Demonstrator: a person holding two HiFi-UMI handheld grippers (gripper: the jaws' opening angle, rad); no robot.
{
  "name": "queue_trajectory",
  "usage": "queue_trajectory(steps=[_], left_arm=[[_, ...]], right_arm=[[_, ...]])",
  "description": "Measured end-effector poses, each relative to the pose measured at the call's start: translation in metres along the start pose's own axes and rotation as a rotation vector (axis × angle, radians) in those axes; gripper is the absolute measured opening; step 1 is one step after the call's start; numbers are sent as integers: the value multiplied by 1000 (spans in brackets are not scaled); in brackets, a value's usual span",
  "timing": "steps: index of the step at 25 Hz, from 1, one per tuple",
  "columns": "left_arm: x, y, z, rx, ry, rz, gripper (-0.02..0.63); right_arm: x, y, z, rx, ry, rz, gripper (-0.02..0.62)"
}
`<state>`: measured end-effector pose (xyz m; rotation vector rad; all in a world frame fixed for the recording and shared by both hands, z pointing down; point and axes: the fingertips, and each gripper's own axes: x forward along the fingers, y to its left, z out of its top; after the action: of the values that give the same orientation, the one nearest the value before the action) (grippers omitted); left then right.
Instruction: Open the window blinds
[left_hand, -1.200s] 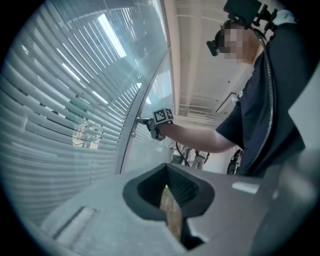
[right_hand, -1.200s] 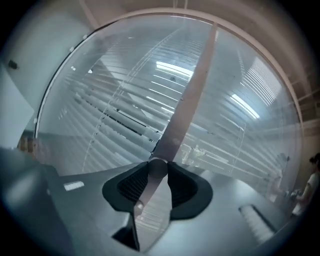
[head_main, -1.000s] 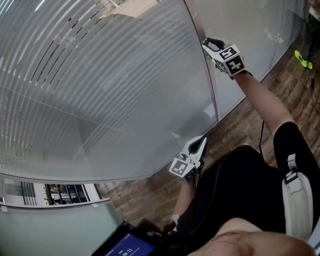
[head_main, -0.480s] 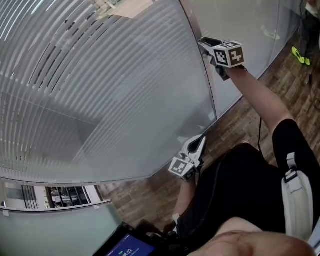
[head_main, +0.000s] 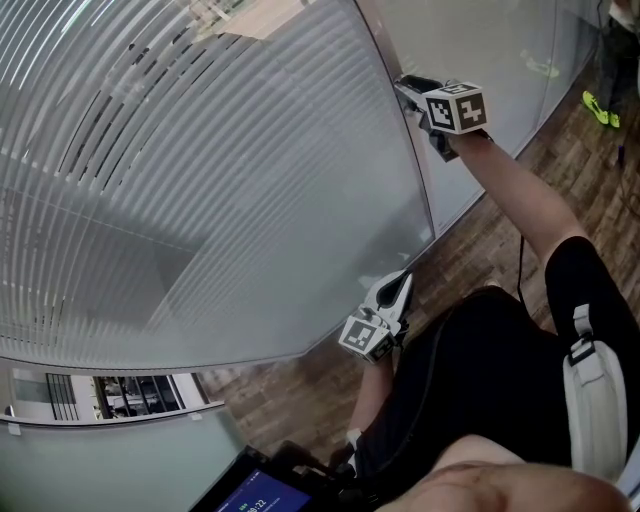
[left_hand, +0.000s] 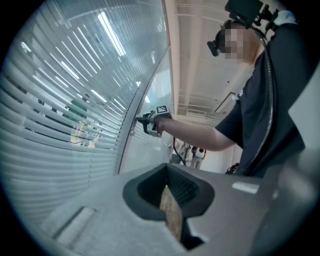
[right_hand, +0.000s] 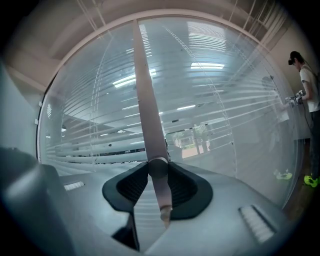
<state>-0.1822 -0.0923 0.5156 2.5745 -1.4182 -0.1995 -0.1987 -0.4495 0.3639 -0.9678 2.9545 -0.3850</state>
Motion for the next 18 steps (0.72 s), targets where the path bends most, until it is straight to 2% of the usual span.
queue_trajectory(steps=[8,15,18], left_arm=[[0,-3,-2,5,-1,-8,2],[-1,1,-5,1,-16,-7,2],[2,-3,-1,5,5,-14,2]], right_arm=[[-2,0,-1,-20,3,5,126],[-3,5,-7,-150,44,26,158],[-4,6,-9,-217,52,36,186]])
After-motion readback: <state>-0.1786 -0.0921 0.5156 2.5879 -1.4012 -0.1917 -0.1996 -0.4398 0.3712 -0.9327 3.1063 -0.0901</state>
